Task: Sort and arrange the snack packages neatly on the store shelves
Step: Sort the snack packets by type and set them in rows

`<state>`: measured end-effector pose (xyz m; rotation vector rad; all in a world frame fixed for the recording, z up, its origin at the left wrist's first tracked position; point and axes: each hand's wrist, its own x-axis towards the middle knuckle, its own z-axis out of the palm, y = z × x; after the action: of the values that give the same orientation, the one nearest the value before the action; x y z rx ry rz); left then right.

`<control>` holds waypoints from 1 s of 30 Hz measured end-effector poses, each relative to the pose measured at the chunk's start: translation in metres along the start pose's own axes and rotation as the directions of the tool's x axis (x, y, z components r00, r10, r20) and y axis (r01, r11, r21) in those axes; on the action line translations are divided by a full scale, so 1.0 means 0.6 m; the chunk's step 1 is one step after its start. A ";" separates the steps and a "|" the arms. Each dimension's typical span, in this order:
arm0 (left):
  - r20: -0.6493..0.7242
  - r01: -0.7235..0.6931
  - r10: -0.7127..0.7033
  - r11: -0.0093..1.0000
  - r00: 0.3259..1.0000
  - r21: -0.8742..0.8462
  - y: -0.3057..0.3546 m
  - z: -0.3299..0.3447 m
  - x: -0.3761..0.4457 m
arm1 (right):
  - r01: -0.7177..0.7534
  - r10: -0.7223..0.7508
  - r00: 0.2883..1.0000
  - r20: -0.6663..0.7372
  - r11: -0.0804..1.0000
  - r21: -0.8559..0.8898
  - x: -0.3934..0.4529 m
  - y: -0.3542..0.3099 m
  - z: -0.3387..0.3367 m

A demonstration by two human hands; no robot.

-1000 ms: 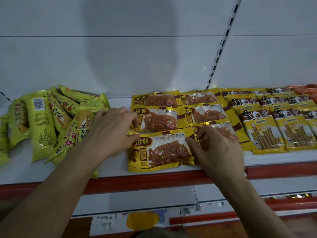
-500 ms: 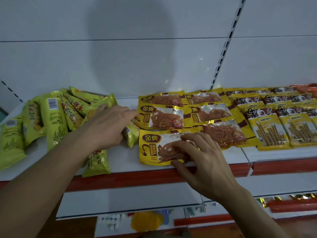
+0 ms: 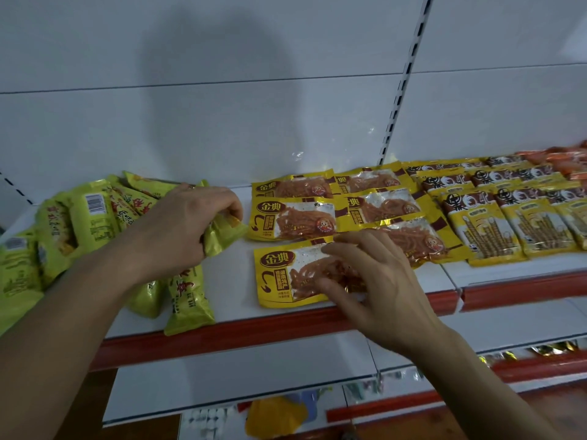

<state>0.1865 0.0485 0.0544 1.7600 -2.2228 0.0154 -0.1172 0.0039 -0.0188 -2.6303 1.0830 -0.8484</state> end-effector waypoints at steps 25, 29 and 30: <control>-0.144 0.071 -0.108 0.968 0.984 -0.243 0.021 0.015 -0.016 | 0.086 -0.087 0.996 0.023 0.996 0.035 0.065 -0.041 0.011; -0.185 0.087 -0.149 0.949 0.971 -0.304 0.020 0.012 -0.010 | 0.063 -0.058 0.998 -0.038 0.988 0.142 0.067 -0.055 0.005; -0.213 0.091 -0.181 0.922 0.960 -0.375 0.019 0.008 -0.009 | 0.042 -0.032 0.998 -0.062 0.984 0.174 0.079 -0.056 0.004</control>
<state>0.1754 0.0556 0.0506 1.6068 -1.7892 -0.1879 -0.0689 -0.0051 0.0123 -2.5010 0.9289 -0.9868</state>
